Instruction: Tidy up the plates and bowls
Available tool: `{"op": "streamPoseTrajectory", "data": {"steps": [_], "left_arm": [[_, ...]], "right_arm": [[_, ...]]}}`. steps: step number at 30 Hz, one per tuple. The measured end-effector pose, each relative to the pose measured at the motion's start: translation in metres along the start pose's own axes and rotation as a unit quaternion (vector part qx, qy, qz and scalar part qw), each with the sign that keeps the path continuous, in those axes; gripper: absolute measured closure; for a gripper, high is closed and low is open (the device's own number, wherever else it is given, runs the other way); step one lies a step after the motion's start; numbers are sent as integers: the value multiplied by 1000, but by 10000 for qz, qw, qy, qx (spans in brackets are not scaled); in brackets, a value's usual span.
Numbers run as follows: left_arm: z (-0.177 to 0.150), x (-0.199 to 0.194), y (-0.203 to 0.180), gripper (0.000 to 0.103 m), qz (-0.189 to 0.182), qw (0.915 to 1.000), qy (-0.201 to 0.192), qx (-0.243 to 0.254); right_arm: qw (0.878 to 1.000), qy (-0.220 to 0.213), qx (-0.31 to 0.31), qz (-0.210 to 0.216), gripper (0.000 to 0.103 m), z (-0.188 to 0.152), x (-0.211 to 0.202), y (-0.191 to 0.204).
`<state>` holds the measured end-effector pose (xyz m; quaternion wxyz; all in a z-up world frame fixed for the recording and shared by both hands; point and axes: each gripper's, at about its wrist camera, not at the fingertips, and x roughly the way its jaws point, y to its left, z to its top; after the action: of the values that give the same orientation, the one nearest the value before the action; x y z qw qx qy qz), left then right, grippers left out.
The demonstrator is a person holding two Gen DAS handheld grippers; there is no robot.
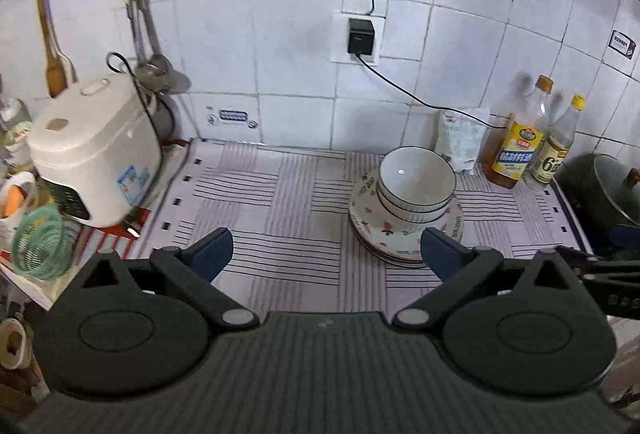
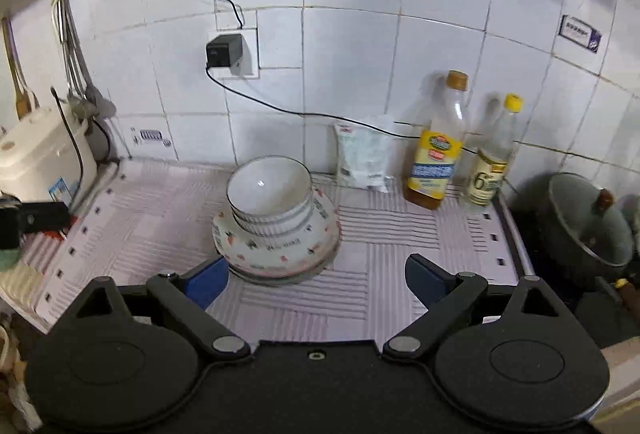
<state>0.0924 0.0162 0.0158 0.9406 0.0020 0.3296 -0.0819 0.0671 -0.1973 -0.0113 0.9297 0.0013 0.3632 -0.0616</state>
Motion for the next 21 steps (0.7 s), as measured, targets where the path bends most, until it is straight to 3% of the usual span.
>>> {"op": "streamPoseTrajectory", "data": {"steps": [8,21], "left_arm": [[-11,-18,-8,1,193,9996,39,226],[-31,-22,-17,1,392,9980,299,398]], "right_arm": [[9994,-83,96,-318,6,-18,-29,-1],[9987,-245,288,-344,6,-38,-42,-5]]}}
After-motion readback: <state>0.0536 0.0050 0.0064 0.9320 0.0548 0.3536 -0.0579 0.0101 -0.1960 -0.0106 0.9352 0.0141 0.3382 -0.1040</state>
